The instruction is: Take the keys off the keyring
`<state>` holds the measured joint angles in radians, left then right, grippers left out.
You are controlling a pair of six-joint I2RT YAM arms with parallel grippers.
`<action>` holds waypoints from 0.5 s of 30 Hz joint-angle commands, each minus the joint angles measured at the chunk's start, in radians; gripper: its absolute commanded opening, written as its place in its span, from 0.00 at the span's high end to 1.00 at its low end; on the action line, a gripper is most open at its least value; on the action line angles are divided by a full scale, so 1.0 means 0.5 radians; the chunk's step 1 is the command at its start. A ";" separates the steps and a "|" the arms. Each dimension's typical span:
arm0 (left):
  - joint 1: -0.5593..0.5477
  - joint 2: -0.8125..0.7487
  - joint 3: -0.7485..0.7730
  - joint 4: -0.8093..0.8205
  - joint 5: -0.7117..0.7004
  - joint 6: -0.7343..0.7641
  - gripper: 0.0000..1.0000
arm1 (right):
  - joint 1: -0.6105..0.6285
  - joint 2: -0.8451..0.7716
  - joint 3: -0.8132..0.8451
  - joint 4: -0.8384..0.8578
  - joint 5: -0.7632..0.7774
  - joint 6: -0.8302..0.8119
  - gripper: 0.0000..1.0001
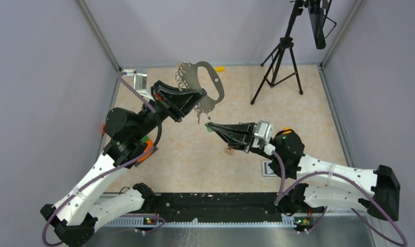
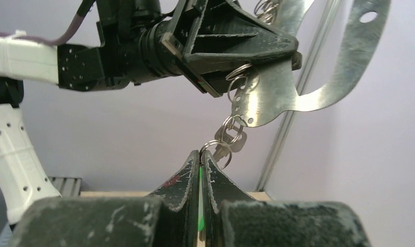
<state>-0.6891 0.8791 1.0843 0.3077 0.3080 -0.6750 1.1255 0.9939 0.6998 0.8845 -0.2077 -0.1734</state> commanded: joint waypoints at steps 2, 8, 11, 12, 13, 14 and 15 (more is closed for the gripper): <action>0.007 0.006 0.066 0.123 -0.011 -0.030 1.00 | 0.028 -0.024 0.066 -0.192 -0.241 -0.407 1.00; 0.007 0.008 0.070 0.098 -0.003 -0.031 1.00 | 0.028 -0.034 0.147 -0.397 -0.437 -0.833 1.00; 0.007 0.012 0.071 0.091 0.005 -0.031 1.00 | 0.029 -0.037 0.193 -0.518 -0.472 -1.023 1.00; 0.007 0.012 0.073 0.086 0.008 -0.031 1.00 | 0.028 -0.037 0.208 -0.562 -0.478 -1.086 1.00; 0.007 0.015 0.074 0.079 0.010 -0.034 1.00 | 0.029 -0.037 0.226 -0.615 -0.487 -1.168 1.00; 0.007 0.015 0.072 0.072 0.010 -0.036 1.00 | 0.031 -0.033 0.245 -0.667 -0.493 -1.248 1.00; 0.007 0.018 0.070 0.065 0.007 -0.041 1.00 | 0.029 -0.021 0.267 -0.709 -0.495 -1.308 1.00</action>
<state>-0.6891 0.8886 1.0843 0.2745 0.3359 -0.6865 1.1255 0.9920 0.7692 0.6628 -0.3706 -0.6487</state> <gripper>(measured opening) 0.064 0.006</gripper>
